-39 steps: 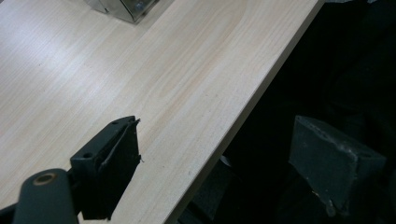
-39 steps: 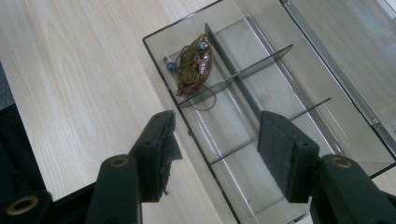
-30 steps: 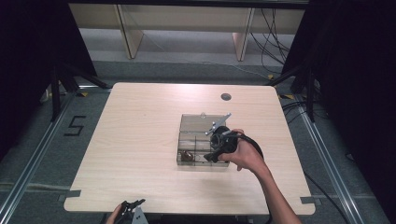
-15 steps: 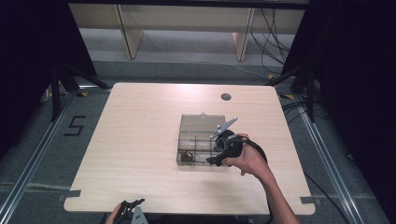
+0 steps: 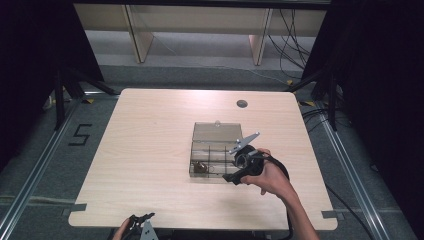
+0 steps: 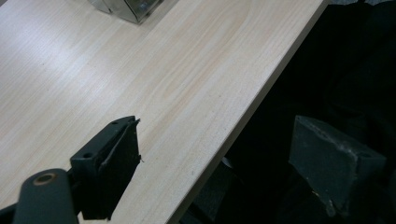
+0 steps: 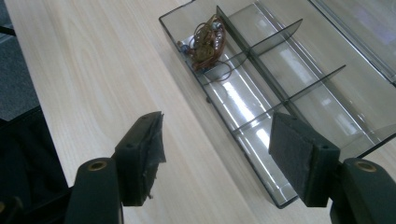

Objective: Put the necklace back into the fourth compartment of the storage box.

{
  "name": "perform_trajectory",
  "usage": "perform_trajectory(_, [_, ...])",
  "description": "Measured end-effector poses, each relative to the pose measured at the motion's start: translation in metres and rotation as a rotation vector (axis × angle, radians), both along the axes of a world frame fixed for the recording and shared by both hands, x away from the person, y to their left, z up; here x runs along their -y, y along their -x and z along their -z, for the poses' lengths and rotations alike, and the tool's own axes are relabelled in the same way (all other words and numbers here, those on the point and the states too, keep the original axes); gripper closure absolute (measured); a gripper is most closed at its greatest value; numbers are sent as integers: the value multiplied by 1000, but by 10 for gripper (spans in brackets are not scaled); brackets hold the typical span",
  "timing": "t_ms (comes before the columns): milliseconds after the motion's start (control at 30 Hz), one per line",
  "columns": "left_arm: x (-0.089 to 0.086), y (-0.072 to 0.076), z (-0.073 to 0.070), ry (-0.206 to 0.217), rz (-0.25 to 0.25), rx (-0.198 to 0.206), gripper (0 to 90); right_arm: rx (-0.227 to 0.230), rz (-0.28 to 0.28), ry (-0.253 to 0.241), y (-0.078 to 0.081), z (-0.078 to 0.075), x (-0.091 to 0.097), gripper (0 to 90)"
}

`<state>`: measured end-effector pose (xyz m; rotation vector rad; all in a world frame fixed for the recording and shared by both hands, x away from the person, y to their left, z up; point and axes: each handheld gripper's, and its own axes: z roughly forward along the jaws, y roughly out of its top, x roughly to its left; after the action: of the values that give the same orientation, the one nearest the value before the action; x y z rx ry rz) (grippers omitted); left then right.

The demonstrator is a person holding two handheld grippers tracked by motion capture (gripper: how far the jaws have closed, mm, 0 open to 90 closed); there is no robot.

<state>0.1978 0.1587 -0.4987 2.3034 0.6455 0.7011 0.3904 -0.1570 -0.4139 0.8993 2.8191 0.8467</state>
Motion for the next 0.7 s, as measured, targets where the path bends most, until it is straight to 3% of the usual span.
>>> perform_trajectory(33, [-1,0,-2,-17,18,-15,154,35,-34,-11,-1,2,1,358])
perform_trajectory(267, [-1,0,-1,-9,9,-14,154,43,-30,-44,10,7,6,354])
perform_trajectory(333, [-1,1,-1,-9,7,-16,154,52,-44,-34,11,6,9,354])
perform_trajectory(367, [-1,1,-2,-12,5,-15,154,33,-21,-44,14,6,9,353])
perform_trajectory(433, [-2,1,-2,-9,3,-13,154,40,-16,-32,15,5,10,353])
perform_trajectory(500, [-1,0,-1,-5,-9,3,154,30,-51,-53,16,6,10,350])
perform_trajectory(567, [-2,0,-2,-16,-1,-5,154,40,-27,-40,19,4,11,347])
perform_trajectory(700, [-3,1,-3,-11,7,-12,154,69,-42,-56,21,7,11,329])
